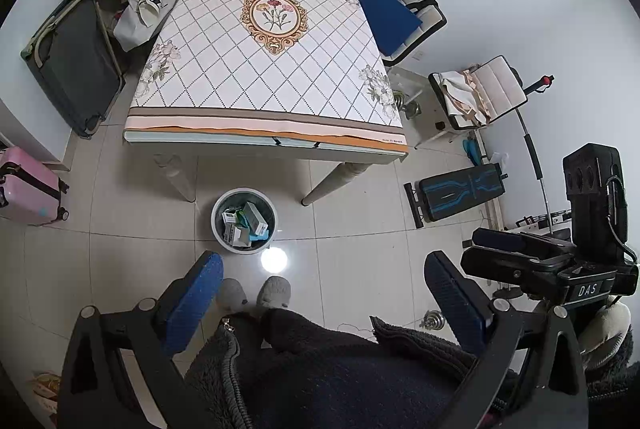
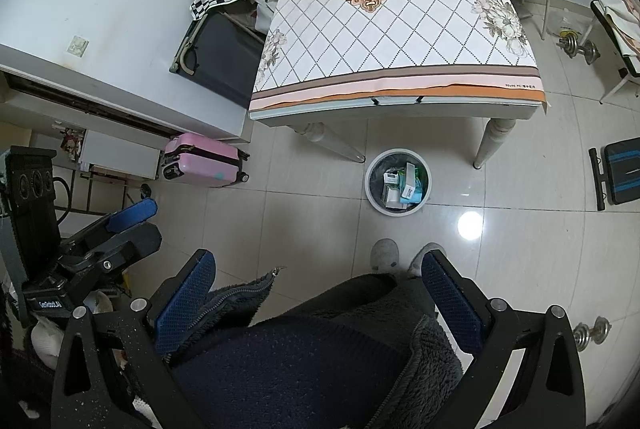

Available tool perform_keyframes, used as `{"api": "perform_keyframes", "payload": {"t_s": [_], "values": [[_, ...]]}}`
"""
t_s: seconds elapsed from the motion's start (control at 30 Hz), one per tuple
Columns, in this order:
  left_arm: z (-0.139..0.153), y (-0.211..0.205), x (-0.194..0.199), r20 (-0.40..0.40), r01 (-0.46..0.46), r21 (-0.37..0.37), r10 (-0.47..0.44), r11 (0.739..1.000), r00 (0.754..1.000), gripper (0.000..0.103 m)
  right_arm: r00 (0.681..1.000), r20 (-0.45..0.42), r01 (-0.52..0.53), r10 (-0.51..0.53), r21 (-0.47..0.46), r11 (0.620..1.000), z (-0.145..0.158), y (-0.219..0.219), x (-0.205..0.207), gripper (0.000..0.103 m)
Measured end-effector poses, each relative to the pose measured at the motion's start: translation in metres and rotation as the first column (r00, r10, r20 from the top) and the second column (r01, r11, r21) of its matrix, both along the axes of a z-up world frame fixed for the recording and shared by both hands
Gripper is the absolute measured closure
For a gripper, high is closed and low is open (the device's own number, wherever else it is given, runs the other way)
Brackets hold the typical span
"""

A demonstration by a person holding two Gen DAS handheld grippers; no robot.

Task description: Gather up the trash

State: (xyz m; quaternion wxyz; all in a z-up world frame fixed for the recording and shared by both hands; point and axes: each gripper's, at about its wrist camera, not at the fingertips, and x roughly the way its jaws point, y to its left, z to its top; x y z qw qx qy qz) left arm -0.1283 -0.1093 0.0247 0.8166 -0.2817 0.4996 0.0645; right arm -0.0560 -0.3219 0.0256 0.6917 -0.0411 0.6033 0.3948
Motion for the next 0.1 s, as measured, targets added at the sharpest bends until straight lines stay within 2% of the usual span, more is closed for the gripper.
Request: {"api": "perform_keyframes", "payload": {"t_s": [0.1], "values": [[0.0001,-0.001,0.0012,0.004,-0.006,0.003,0.006,1.0,1.0,0.0,1.0,0.001,-0.001,0.001,0.002,1.0,0.001,0.0008,0.0013,0.0]]}}
